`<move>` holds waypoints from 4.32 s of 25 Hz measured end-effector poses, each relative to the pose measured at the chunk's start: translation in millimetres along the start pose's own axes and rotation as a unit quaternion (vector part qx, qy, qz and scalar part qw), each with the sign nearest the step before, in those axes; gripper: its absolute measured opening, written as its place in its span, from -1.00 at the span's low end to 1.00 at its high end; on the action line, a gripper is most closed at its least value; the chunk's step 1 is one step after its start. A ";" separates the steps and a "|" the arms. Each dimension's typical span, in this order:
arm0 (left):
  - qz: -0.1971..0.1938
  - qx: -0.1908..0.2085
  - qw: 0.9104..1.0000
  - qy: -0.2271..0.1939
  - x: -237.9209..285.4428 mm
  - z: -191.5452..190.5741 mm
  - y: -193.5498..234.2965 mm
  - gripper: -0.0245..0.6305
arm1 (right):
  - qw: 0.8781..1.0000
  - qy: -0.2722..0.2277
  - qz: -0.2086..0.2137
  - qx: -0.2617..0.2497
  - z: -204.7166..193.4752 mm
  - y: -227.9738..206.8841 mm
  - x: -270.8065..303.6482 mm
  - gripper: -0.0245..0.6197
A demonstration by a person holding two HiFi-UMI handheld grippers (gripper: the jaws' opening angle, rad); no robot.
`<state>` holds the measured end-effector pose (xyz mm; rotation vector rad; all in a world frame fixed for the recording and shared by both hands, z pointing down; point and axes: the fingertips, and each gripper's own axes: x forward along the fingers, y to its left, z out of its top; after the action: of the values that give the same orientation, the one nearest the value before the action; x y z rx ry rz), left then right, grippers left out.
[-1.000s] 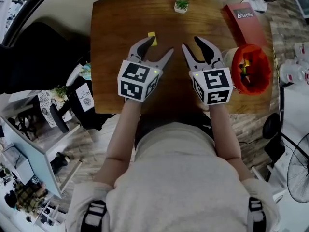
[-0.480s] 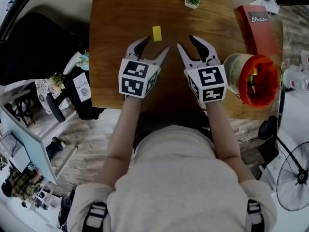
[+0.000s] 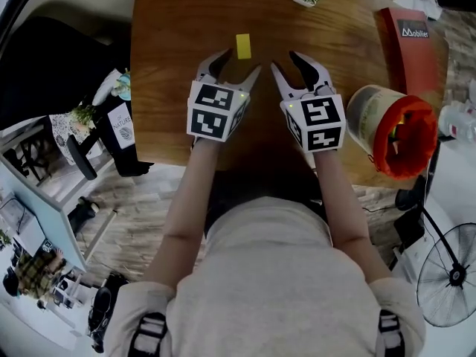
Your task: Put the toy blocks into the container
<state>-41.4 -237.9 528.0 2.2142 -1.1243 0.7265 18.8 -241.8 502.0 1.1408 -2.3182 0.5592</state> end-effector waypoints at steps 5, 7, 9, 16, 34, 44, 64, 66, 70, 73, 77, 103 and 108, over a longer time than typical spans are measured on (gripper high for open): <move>0.019 0.001 1.000 0.016 17.0 -5.3 14.4 -0.10 | 1.000 0.001 0.001 0.008 -5.0 -5.8 11.0 -0.44; 0.025 0.008 0.999 0.022 22.7 -5.4 17.4 -0.10 | 1.000 0.005 0.002 0.008 -7.1 -7.7 14.0 -0.44; 0.030 0.017 0.999 0.028 28.0 -5.8 18.2 -0.10 | 1.000 0.008 0.002 0.009 -9.2 -9.8 15.2 -0.44; 0.044 0.034 0.997 0.055 40.7 -14.1 19.9 -0.10 | 1.000 0.014 -0.006 0.014 -14.9 -18.3 13.6 -0.45; 0.040 0.055 0.996 0.062 38.0 -14.5 18.3 -0.37 | 0.999 0.010 -0.033 0.026 -18.0 -33.5 1.6 -0.51; 0.016 0.080 0.996 0.030 23.4 4.5 -6.5 -0.38 | 0.997 -0.010 -0.066 0.035 -14.9 -36.6 -32.3 -0.52; -0.060 0.161 0.984 -0.055 -32.8 57.4 -90.7 -0.39 | 0.983 -0.086 -0.152 0.059 -0.3 -20.9 -133.1 -0.53; -0.068 0.171 0.981 -0.067 -41.5 66.8 -99.4 -0.39 | 0.980 -0.096 -0.164 0.057 5.0 -20.5 -144.5 -0.53; -0.087 0.185 0.974 -0.094 -55.8 86.2 -119.2 -0.39 | 0.975 -0.117 -0.184 0.050 16.9 -21.3 -166.9 -0.53; -0.106 0.197 0.969 -0.108 -63.4 96.9 -135.7 -0.39 | 0.970 -0.129 -0.201 0.046 24.7 -22.4 -184.1 -0.53; -0.130 0.216 0.960 -0.125 -68.5 110.8 -158.2 -0.39 | 0.962 -0.142 -0.229 0.043 31.5 -29.1 -206.3 -0.53; -0.279 0.328 0.893 -0.131 -51.5 123.1 -325.5 -0.38 | 0.909 -0.161 -0.372 0.095 -11.5 -95.4 -332.4 -0.53; -0.300 0.341 0.882 -0.128 -47.7 123.4 -351.7 -0.38 | 0.902 -0.158 -0.387 0.112 -27.3 -102.0 -346.2 -0.53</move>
<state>255.2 -119.3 330.0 3.0985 -0.2047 0.6133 291.4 -73.3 333.8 2.2372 -1.8126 0.3478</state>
